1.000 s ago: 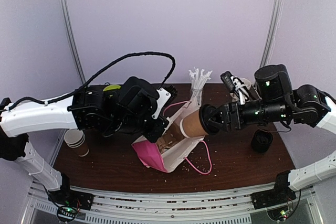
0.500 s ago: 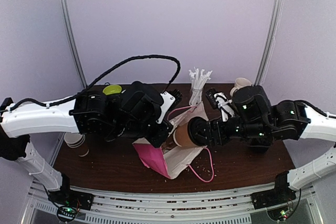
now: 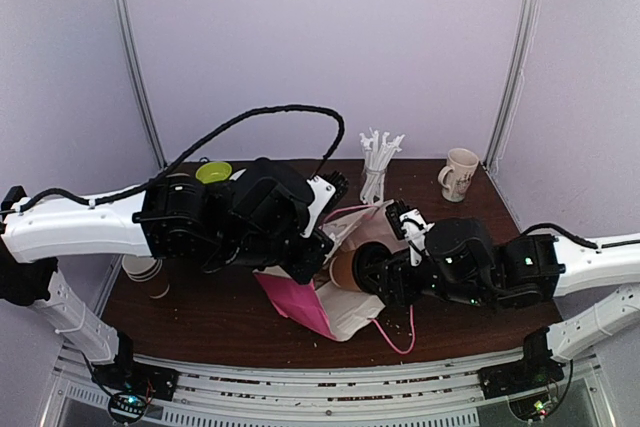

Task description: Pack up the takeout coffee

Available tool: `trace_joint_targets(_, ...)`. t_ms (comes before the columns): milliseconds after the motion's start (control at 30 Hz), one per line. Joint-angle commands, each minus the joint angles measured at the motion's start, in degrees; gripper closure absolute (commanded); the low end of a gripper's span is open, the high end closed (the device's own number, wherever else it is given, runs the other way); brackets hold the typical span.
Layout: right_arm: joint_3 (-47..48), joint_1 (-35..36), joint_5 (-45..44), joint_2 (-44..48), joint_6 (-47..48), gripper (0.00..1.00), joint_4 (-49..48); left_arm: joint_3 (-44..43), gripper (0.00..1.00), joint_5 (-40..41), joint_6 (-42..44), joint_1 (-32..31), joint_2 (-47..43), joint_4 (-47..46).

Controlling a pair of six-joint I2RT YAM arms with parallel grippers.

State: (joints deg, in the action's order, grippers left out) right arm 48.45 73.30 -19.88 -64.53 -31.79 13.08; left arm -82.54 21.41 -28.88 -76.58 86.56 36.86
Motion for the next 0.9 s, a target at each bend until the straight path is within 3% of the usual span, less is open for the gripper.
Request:
trace_joint_targets(0, -3.27, 1.09, -6.7, 2.03, -0.89, 0.42, -7.83, -1.39, 1.0, -0.09, -1.39, -0.28, 0.05, -3.88)
trace_joint_targets(600, -9.83, 2.47, -16.98, -4.99, -1.46, 0.43, -27.46, -0.11, 1.0, -2.58, -2.48, -0.59, 0.54, -6.06)
trace_joint_targets(867, -7.35, 2.44, -19.66, -10.53, -2.88, 0.44, -26.28, -0.33, 1.0, -3.04, -2.62, -0.59, 0.58, -6.19)
